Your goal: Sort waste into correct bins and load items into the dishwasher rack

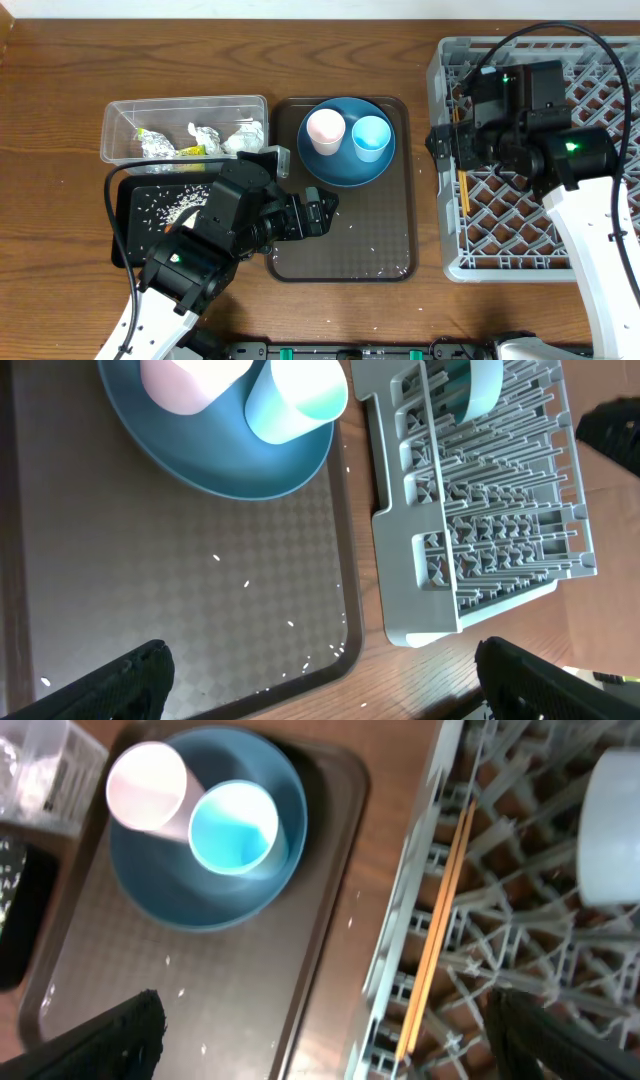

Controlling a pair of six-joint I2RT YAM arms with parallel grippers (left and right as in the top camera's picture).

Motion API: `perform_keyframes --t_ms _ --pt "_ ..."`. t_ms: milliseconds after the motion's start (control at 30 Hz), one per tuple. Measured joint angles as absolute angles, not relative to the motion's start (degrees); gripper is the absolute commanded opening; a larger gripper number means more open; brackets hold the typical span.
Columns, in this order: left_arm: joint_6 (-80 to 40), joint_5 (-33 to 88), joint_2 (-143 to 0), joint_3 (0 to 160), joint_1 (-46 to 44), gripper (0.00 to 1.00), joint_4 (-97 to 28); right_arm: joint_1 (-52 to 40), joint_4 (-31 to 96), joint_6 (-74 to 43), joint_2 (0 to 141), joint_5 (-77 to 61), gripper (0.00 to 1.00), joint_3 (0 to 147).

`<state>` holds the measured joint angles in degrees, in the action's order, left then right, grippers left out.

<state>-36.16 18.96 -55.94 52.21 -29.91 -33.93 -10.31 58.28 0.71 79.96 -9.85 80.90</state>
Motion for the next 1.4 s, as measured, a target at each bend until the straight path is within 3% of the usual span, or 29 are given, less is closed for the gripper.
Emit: perform_keyframes --t_ms 400,433,500,867,1000,1200,1400 --pt "-36.2 17.6 -55.9 52.2 -29.9 1.0 -33.0 -10.3 59.4 0.6 80.0 -10.6 0.99 80.9" --pt "-36.1 16.6 -55.9 52.2 -29.9 0.84 -32.6 -10.3 59.4 0.6 80.0 -10.6 0.99 80.9" --pt "-36.5 14.1 -56.1 52.2 -29.9 0.75 -32.2 -10.3 59.4 0.6 80.0 -10.6 0.99 80.9" --pt "-38.4 9.6 -70.9 57.9 -29.9 0.73 -29.7 -10.3 59.4 0.6 80.0 -10.7 0.99 80.9" --pt "-37.0 8.9 -82.1 70.5 -29.7 0.68 -37.0 -10.3 59.5 0.5 80.0 -10.7 0.99 80.9" --pt "-33.9 3.9 -95.3 85.9 -28.0 0.49 -41.6 -10.3 59.5 0.4 80.0 -10.7 0.99 80.9" --pt "-33.2 1.3 -102.7 86.5 -24.3 0.47 -41.9 -10.3 59.5 0.4 80.0 -10.7 0.99 80.9"
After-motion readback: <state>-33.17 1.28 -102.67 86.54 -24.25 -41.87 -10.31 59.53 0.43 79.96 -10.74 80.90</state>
